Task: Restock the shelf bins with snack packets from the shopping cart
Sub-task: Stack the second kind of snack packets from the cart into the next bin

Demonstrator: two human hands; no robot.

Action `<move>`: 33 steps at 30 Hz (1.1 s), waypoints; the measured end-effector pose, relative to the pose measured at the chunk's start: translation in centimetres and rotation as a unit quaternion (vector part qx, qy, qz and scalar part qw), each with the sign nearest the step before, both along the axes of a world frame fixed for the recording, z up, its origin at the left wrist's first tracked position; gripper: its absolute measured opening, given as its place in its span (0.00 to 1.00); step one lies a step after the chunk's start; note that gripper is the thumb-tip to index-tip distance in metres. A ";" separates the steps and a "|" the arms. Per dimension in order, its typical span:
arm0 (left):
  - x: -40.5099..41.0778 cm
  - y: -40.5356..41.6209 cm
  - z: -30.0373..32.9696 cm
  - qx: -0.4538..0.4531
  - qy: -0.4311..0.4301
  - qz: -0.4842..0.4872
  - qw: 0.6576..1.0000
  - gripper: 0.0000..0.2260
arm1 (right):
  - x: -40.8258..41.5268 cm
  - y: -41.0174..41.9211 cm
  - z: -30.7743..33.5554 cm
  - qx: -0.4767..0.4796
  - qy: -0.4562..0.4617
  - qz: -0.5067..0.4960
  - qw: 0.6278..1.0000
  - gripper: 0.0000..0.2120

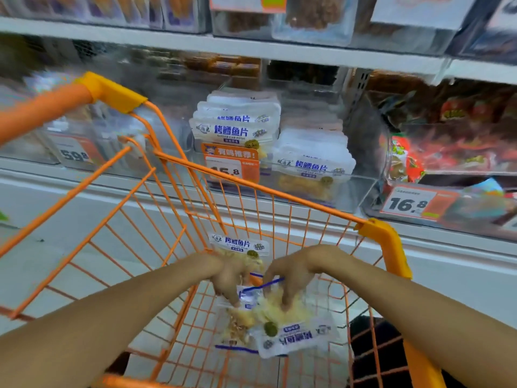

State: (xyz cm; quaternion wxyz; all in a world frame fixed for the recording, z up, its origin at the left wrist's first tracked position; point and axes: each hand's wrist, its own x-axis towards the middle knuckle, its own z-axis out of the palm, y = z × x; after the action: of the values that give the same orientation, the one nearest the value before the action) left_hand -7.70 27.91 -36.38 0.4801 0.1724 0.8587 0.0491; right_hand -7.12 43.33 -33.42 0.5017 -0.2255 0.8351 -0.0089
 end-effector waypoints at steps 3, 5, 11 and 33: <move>-0.8 -0.4 2.8 0.044 0.013 0.038 0.998 0.20 | -0.6 1.2 1.1 -0.100 0.064 -0.020 0.993 0.13; -1.6 -1.7 4.5 0.072 0.020 0.062 0.995 0.18 | -0.7 1.9 2.1 -0.159 0.099 -0.041 0.981 0.08; -2.7 -5.8 6.7 0.259 -0.030 0.319 0.911 0.21 | 0.1 2.5 5.5 -0.282 0.222 -0.091 0.929 0.11; 0.4 -1.2 10.0 0.474 0.143 0.309 0.812 0.15 | 0.6 5.4 11.2 -0.342 0.488 -0.251 0.763 0.23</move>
State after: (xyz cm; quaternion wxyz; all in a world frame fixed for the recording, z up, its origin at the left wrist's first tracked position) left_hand -7.28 26.73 -26.38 0.1699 0.1096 0.7962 0.5702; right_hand -6.50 48.69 -22.18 -0.1039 -0.1384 0.9355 -0.3082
